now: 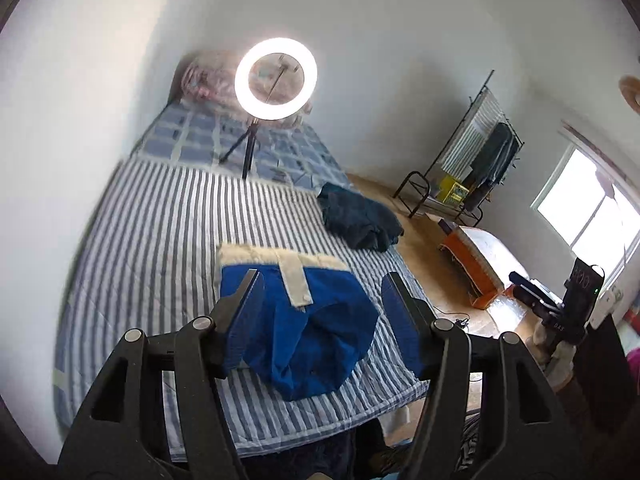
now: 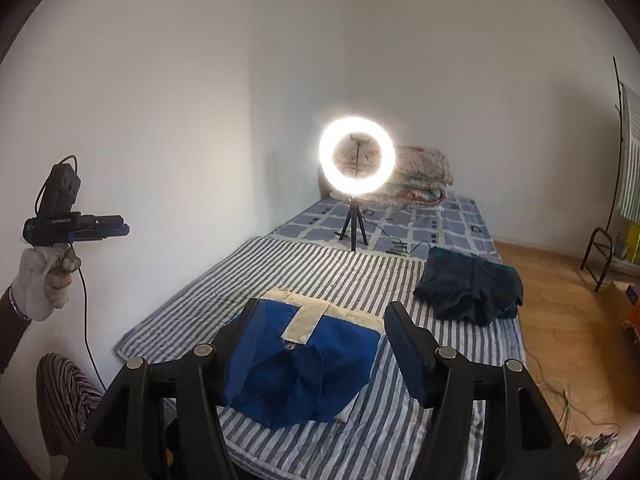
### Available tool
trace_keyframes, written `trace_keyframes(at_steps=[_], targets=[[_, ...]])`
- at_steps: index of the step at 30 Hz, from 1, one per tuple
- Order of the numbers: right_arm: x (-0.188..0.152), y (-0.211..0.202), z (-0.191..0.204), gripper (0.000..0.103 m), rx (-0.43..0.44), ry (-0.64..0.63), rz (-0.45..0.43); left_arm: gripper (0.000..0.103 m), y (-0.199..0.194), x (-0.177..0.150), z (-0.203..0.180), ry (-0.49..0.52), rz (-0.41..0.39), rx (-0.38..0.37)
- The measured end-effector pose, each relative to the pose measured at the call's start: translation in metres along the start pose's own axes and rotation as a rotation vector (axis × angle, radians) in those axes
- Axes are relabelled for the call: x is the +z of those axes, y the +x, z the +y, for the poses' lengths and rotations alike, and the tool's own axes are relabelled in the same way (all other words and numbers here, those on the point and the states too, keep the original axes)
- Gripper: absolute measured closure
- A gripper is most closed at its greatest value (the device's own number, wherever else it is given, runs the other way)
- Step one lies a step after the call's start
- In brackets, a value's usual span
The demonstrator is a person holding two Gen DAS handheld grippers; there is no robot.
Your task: Fold large clothes
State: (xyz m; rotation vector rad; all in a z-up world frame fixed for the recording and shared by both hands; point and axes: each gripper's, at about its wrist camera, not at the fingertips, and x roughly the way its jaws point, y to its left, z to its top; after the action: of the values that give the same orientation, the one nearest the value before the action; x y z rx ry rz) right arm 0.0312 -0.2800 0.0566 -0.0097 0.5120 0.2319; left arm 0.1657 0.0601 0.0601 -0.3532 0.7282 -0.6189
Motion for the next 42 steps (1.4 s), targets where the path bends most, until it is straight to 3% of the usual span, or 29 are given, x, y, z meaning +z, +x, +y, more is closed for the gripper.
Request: trace_keyframes(at_steps=[2,6,18,21,23,25,26,28,30,32,34,38,42], targets=[[-0.010,0.027,-0.012,0.030,0.018,0.052,0.041,0.040,0.029,-0.007,0.022,-0.066,0.037,0.001],[-0.032,0.086,-0.038,0.030,0.031,0.138,0.134,0.040,0.090,-0.021,0.063,-0.162,0.111,0.015],[-0.089,0.224,-0.115,0.030,0.041,0.443,0.314,0.040,0.227,-0.050,0.147,-0.346,0.287,0.086],[-0.106,0.245,-0.134,0.030,0.091,0.570,0.321,0.040,0.251,-0.061,0.166,-0.410,0.313,0.082],[-0.121,0.259,-0.146,0.036,0.147,0.659,0.338,0.041,0.264,-0.068,0.175,-0.431,0.336,0.076],[-0.131,0.271,-0.151,0.048,0.198,0.711,0.368,0.056,0.279,-0.076,0.178,-0.432,0.378,0.055],[-0.135,0.275,-0.153,0.056,0.236,0.734,0.373,0.071,0.283,-0.077,0.177,-0.422,0.391,0.052],[-0.140,0.280,-0.152,0.069,0.312,0.768,0.379,0.082,0.286,-0.078,0.171,-0.382,0.393,0.056],[-0.139,0.280,-0.148,0.073,0.323,0.740,0.385,0.091,0.287,-0.077,0.165,-0.337,0.390,0.063],[-0.138,0.283,-0.139,0.084,0.258,0.654,0.418,0.093,0.287,-0.078,0.162,-0.307,0.389,0.080],[-0.145,0.292,-0.131,0.087,0.212,0.608,0.468,0.094,0.293,-0.084,0.156,-0.268,0.403,0.116],[-0.161,0.308,-0.112,0.088,0.122,0.502,0.552,0.094,0.309,-0.109,0.148,-0.192,0.439,0.175],[-0.141,0.299,-0.101,0.085,0.061,0.389,0.559,0.090,0.305,-0.100,0.134,-0.125,0.445,0.217]])
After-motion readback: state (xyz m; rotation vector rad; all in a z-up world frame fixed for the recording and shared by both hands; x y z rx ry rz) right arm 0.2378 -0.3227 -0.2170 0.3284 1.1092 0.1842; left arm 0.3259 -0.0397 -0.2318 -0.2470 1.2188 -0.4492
